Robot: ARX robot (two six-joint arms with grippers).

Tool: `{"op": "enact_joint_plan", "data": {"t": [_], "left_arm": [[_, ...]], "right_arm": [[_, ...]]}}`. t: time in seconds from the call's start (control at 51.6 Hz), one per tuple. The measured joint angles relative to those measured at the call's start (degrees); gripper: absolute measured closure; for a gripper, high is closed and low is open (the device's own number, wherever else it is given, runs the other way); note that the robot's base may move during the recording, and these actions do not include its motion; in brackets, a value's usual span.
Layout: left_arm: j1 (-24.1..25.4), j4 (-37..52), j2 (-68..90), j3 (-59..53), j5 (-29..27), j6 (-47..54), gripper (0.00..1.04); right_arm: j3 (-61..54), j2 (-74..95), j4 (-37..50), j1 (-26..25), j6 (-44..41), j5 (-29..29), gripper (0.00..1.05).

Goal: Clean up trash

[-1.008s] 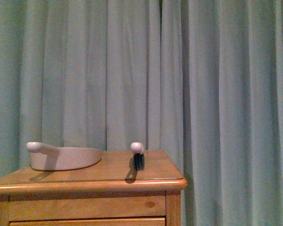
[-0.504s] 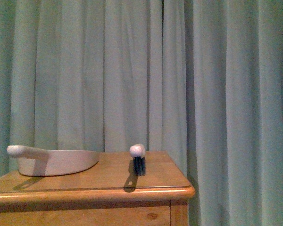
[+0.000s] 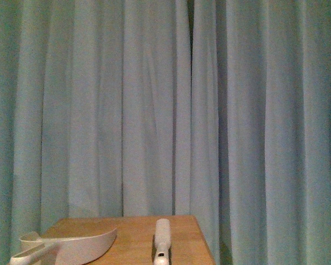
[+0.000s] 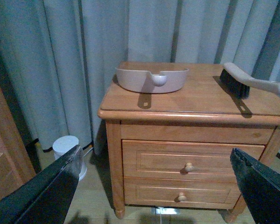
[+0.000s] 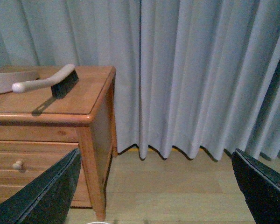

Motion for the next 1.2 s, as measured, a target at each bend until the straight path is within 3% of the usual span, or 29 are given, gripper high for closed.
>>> {"op": "enact_joint_plan", "data": {"t": [0.097,0.194,0.291,0.465,0.62,0.834,1.008,1.202], "left_arm": [[0.0,0.0,0.0,0.0,0.0,0.0,0.08],[2.4,-3.1,2.2,0.4,10.9,-8.2,0.08],[2.5,-2.5,6.9,0.5,14.5,-13.7,0.08],[1.0,13.0,28.3,6.8,14.6,-12.4,0.08],[-5.0,17.0,50.9,21.6,10.5,-2.8,0.08],[-13.4,11.2,75.2,50.1,6.1,5.3,0.08],[-13.3,2.3,90.6,68.2,3.2,8.3,0.08],[-10.3,-4.4,104.7,80.6,-2.6,15.6,0.08]], "right_arm": [[0.0,0.0,0.0,0.0,0.0,0.0,0.07],[0.0,0.0,0.0,0.0,0.0,0.0,0.07],[0.0,0.0,0.0,0.0,0.0,0.0,0.07],[0.0,0.0,0.0,0.0,0.0,0.0,0.07],[0.0,0.0,0.0,0.0,0.0,0.0,0.07],[0.0,0.0,0.0,0.0,0.0,0.0,0.07],[0.0,0.0,0.0,0.0,0.0,0.0,0.07],[0.0,0.0,0.0,0.0,0.0,0.0,0.07]]}}
